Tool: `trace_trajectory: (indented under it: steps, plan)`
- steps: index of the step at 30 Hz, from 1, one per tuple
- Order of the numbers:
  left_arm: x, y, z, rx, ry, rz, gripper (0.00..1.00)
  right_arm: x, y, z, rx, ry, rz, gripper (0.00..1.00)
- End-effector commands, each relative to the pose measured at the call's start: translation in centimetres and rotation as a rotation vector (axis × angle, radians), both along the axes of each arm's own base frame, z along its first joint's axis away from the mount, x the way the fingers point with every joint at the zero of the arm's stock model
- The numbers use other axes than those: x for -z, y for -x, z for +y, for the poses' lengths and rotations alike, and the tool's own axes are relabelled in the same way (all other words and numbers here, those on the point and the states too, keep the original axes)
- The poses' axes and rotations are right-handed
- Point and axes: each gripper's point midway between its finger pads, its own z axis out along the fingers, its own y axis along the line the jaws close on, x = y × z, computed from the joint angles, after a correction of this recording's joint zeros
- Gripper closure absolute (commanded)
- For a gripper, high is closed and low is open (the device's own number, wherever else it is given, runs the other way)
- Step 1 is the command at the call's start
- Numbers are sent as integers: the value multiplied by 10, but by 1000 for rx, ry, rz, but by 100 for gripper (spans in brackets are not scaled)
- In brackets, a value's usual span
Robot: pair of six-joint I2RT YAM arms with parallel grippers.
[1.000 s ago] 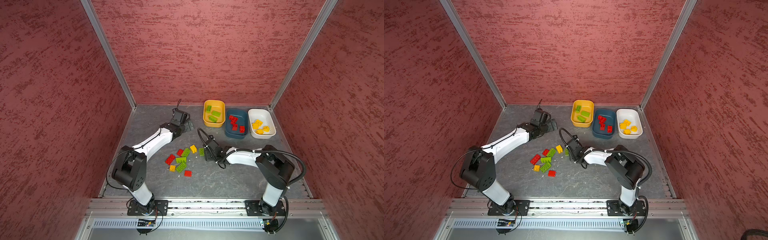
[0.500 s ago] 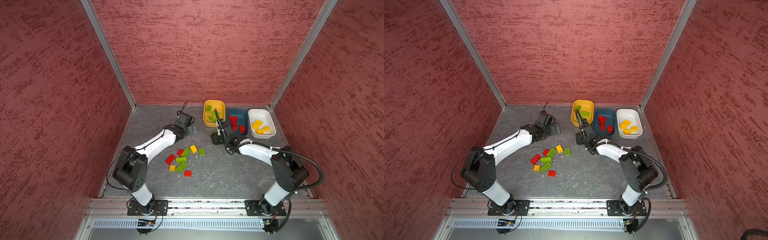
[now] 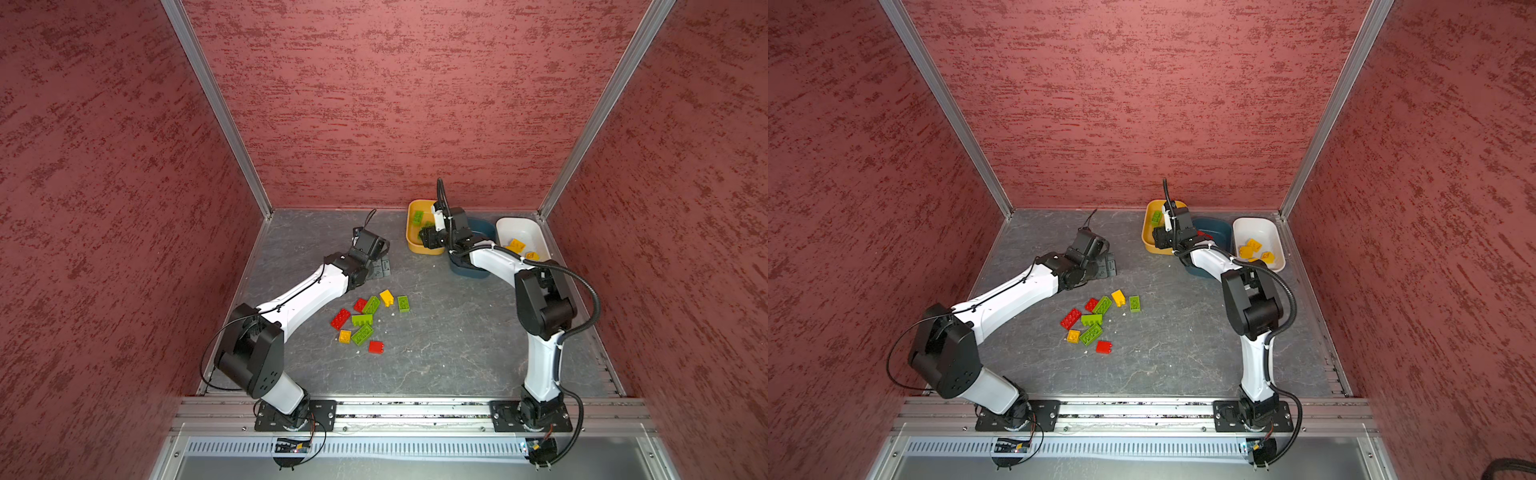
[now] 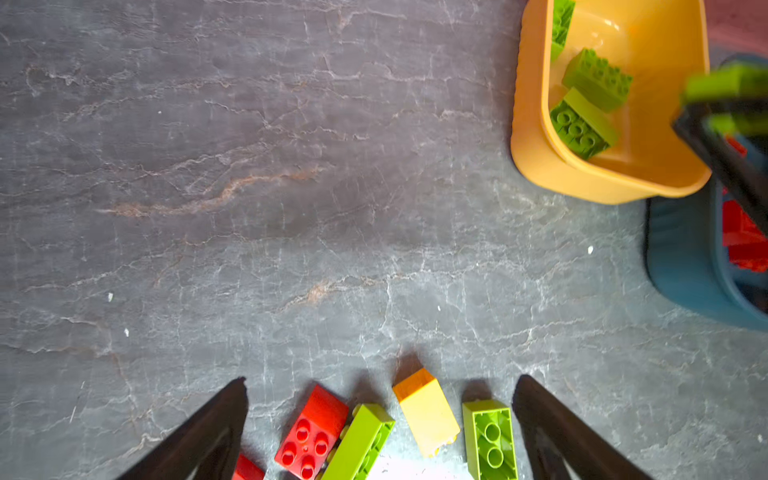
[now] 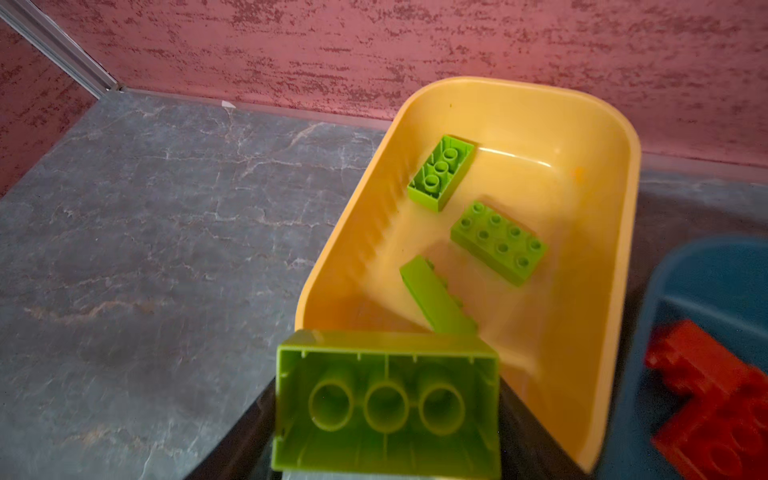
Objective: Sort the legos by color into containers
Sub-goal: 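Carry the green brick into the yellow tub while the left gripper moves to the pile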
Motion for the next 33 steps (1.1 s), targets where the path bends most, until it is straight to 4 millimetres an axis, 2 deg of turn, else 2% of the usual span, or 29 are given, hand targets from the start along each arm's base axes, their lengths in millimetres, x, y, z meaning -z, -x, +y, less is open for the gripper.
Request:
trace_trajectory:
  steps: [1,5,7,12,15,17,22,24,26,29,33]
  plan:
    - [2,16,-4,38,-54,31,0,9,-22,0,2,40,-2,50]
    - [9,29,-27,100,-54,68,0,25,-54,-11,114,95,22,47]
    - [14,35,-38,125,-54,93,0,26,-70,-16,151,120,10,45]
    - [30,50,-67,202,-36,168,1,21,-112,-23,202,150,-47,42]
    - [37,56,-82,236,-14,206,0,16,-127,-29,246,156,-87,33]
    - [41,59,-89,259,-5,225,0,7,-130,-31,255,160,-104,27]
    - [59,66,-102,302,14,289,2,-26,-120,-30,225,157,-122,13]
    - [66,68,-105,311,16,313,7,-47,-111,-28,212,117,-132,10]
    - [71,71,-107,317,21,333,12,-74,-97,-22,179,53,-164,1]
    - [78,73,-108,321,-1,352,18,-106,-73,-22,152,-31,-226,1]
    - [90,72,-108,325,-39,372,22,-126,-41,-36,185,-87,-289,1]
